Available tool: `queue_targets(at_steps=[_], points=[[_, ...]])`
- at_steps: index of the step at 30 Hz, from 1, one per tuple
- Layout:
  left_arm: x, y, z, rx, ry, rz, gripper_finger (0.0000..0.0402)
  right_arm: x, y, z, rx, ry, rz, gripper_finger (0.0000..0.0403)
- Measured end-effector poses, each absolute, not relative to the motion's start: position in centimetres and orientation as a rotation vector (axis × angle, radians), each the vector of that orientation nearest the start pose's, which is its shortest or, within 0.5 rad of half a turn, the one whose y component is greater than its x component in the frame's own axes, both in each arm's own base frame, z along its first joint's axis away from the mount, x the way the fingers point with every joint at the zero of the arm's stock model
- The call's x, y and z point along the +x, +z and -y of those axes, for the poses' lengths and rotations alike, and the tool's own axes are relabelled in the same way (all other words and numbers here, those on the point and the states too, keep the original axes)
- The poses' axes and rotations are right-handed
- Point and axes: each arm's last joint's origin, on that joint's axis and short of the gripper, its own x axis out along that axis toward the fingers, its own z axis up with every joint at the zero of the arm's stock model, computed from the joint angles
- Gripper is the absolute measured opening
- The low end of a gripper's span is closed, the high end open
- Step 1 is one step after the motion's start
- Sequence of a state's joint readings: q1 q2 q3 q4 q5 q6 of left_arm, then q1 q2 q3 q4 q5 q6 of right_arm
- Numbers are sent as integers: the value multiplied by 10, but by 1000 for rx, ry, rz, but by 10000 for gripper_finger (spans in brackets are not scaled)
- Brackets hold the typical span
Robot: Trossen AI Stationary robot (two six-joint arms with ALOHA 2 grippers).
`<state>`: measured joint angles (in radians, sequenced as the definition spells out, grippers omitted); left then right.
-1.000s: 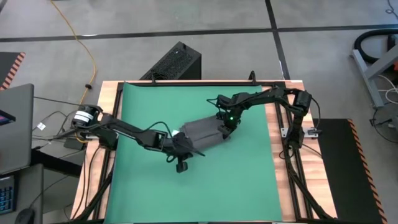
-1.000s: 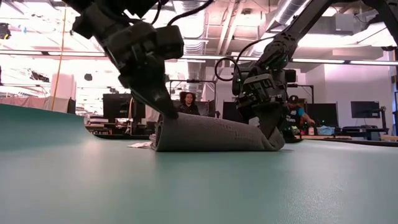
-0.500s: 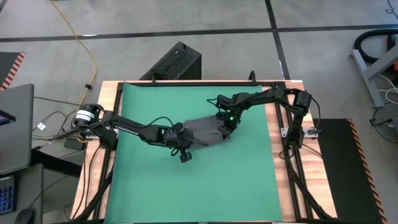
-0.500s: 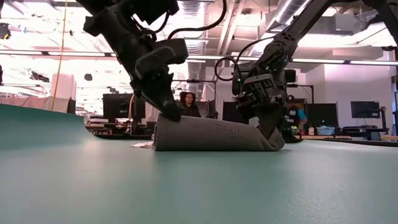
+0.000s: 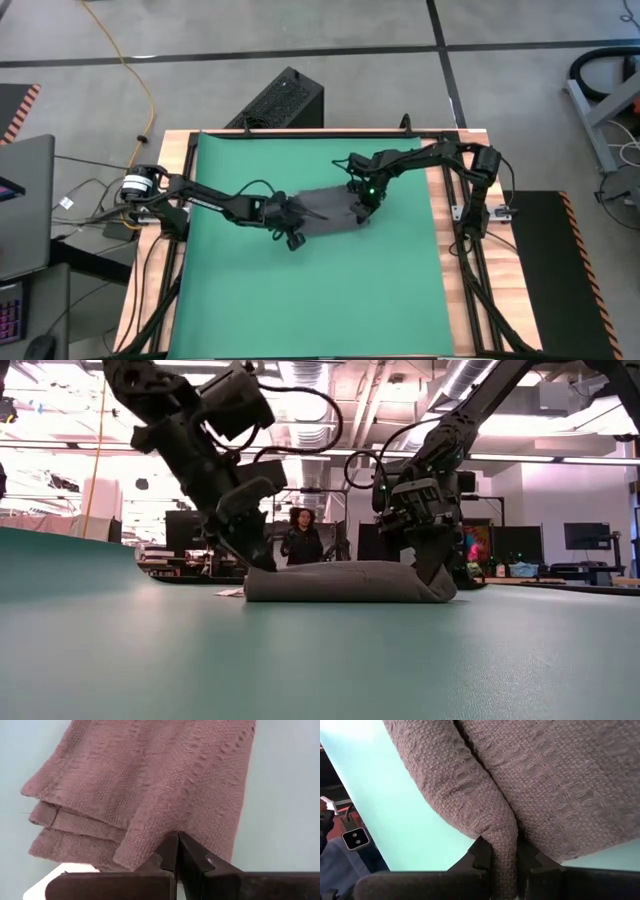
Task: Roll towel into tight, uniform cylinder
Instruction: Roll the gray towel
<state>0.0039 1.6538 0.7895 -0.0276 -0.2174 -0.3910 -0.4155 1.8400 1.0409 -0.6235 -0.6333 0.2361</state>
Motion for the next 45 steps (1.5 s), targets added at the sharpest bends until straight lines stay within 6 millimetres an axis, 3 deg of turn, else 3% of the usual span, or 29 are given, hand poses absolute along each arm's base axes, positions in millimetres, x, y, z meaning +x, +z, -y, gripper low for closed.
queue_targets(at_steps=[7, 15, 35, 39, 45], points=[[296, 131, -19, -308, 388, -850, 0, 299, 137, 111, 893, 35, -1250, 67], [298, 113, -23, -330, 331, -910, 0, 291, 159, 120, 825, -47, -1188, 109], [299, 110, -22, -301, 298, -904, 0, 256, 209, 146, 415, -129, -1084, 113], [299, 110, -22, -303, 295, -907, 0, 252, 222, 146, 339, -20, -998, 113], [299, 110, -23, -319, 275, -913, 0, 262, 235, 116, 45, 216, -939, 119]])
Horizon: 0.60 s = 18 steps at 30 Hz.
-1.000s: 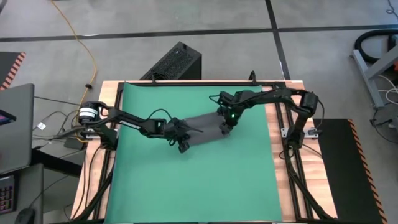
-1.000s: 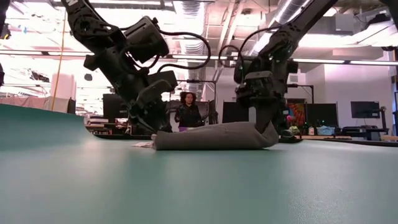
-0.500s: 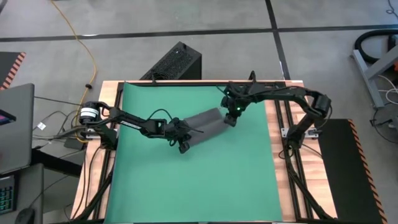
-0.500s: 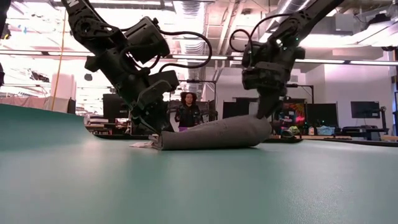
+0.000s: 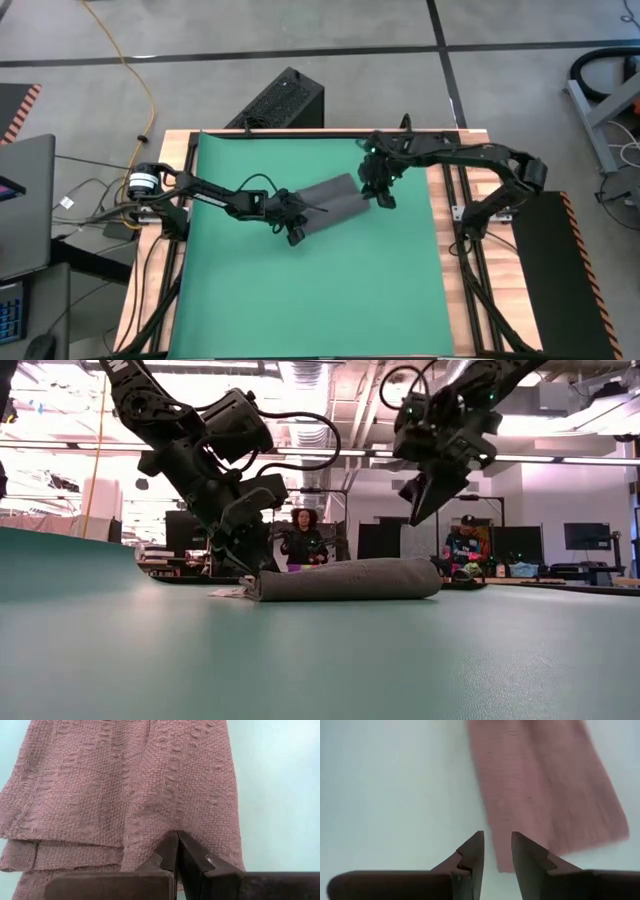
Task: Roll towel into tight, uniform cylinder
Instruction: Roll the gray towel
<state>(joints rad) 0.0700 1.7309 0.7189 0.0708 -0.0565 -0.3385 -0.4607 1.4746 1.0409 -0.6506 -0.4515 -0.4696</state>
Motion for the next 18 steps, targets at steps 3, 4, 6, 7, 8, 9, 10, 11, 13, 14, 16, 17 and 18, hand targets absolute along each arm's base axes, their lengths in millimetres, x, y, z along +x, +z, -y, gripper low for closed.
queue_targets(at_steps=[3, 4, 6, 7, 8, 9, 10, 11, 13, 14, 16, 17, 18], points=[[299, 110, -23, -325, 270, -914, 0, 270, 231, 102, -117, 278, -966, 140], [299, 110, -22, -327, 271, -914, 0, 272, 229, 97, -163, 291, -980, 152], [299, 110, -22, -329, 268, -914, 0, 279, 222, 89, -244, 304, -1016, 180], [299, 110, -22, -331, 266, -914, 0, 283, 219, 86, -275, 295, -1028, 196], [299, 110, -23, -332, 266, -914, 0, 286, 216, 84, -302, 279, -1043, 211], [299, 110, -23, -335, 264, -915, 0, 289, 213, 83, -318, 269, -1056, 225], [299, 110, -23, -337, 262, -915, 0, 291, 210, 82, -329, 267, -1063, 236], [299, 110, -23, -337, 263, -915, 0, 294, 206, 81, -332, 268, -1071, 244], [299, 110, -24, -338, 264, -914, 0, 297, 197, 82, -322, 273, -1093, 249], [299, 110, -25, -341, 262, -915, 0, 299, 193, 83, -318, 275, -1106, 248], [299, 110, -25, -343, 261, -915, 0, 301, 182, 87, -303, 272, -1142, 243], [299, 110, -25, -342, 260, -915, 0, 302, 177, 89, -296, 269, -1159, 240], [299, 110, -25, -339, 259, -915, 0, 303, 172, 92, -289, 265, -1172, 236]])
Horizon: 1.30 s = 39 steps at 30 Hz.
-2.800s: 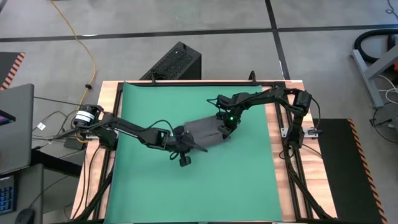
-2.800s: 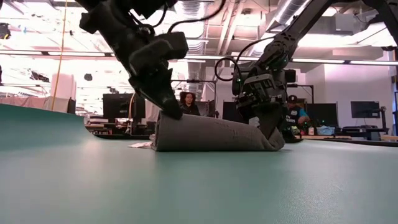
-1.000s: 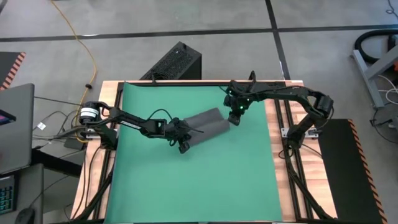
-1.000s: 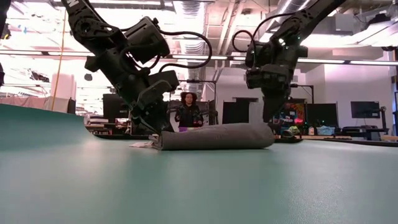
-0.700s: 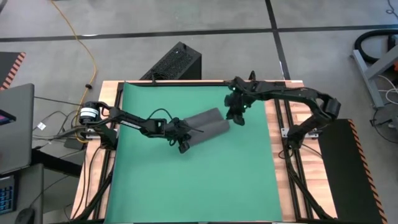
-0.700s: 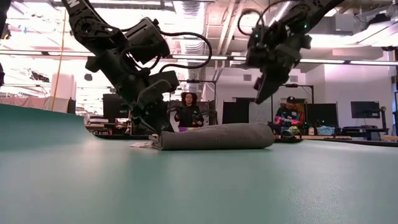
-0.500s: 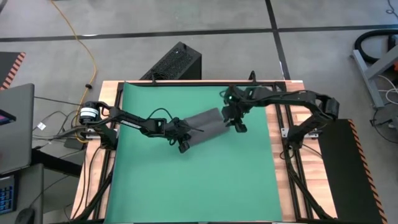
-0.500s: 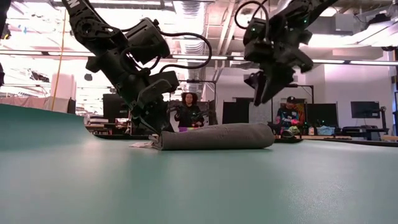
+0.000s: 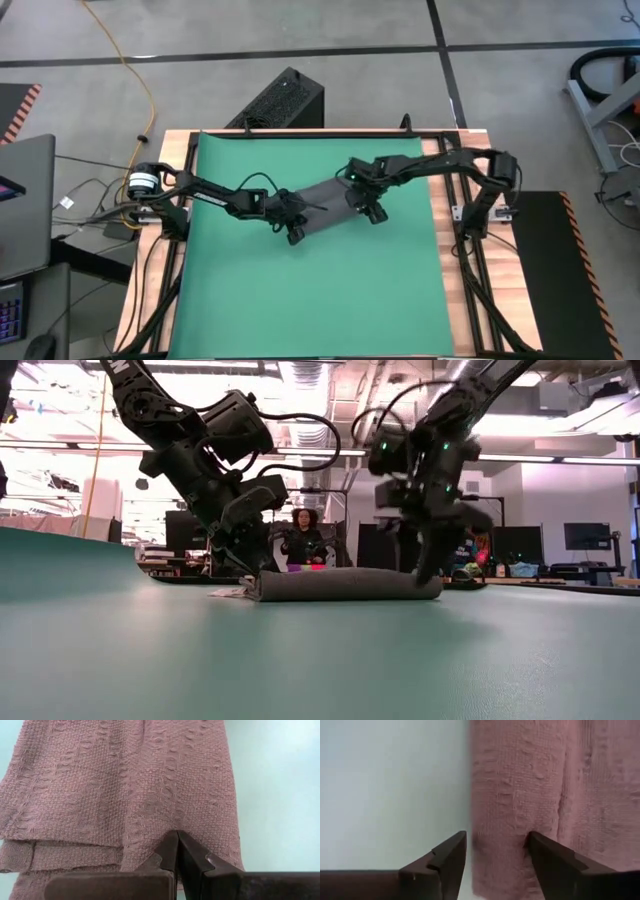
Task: Roll towel into tight, uniform cylinder
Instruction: Roll the gray towel
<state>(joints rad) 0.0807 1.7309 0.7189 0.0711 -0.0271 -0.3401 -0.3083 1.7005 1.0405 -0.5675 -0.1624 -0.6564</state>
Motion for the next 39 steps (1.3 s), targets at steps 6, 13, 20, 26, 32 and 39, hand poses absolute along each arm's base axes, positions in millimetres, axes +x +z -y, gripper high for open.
queue_targets(at_steps=[6, 13, 20, 26, 32, 39], points=[[299, 110, -25, -331, 255, -916, 0, 310, 145, 105, -255, 252, -1215, 226], [299, 110, -26, -322, 234, -919, 0, 310, 130, 107, -282, 266, -1289, 225], [299, 110, -30, -375, 188, -917, 0, 316, 128, 94, -494, 215, -1343, 227], [300, 111, -30, -408, 156, -902, 0, 319, 129, 82, -545, 135, -1385, 142], [301, 111, -30, -412, 152, -896, 0, 318, 135, 69, -464, 141, -1449, 33], [303, 112, -26, -524, 42, -883, 0, 327, 171, 59, -213, 342, -1501, 33]])
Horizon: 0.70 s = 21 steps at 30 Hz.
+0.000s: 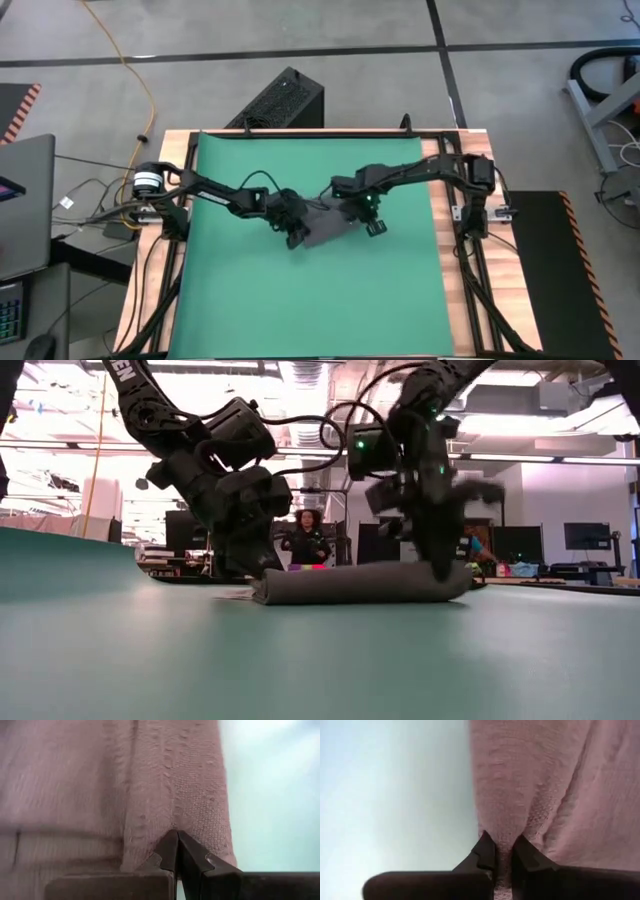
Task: Roll towel into tight, uniform cylinder
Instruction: Roll the gray towel
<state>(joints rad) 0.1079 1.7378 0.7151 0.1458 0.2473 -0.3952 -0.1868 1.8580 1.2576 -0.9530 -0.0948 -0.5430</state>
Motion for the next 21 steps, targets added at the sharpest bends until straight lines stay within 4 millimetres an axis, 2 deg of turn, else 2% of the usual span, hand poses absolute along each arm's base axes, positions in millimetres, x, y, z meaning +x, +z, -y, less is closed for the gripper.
queue_targets(at_steps=[6, 10, 13, 18, 21], points=[[303, 112, -16, -569, -57, -907, 0, 332, 213, 71, 79, 515, -1418, 33], [303, 112, -10, -567, -80, -915, 0, 328, 215, 87, 148, 495, -1399, 33], [303, 112, -7, -579, -78, -918, 0, 329, 203, 96, 198, 507, -1417, 33], [303, 112, -5, -604, -75, -924, 0, 338, 168, 103, 263, 547, -1463, 33], [303, 112, -2, -606, -87, -927, 0, 340, 155, 109, 319, 567, -1472, 33]])
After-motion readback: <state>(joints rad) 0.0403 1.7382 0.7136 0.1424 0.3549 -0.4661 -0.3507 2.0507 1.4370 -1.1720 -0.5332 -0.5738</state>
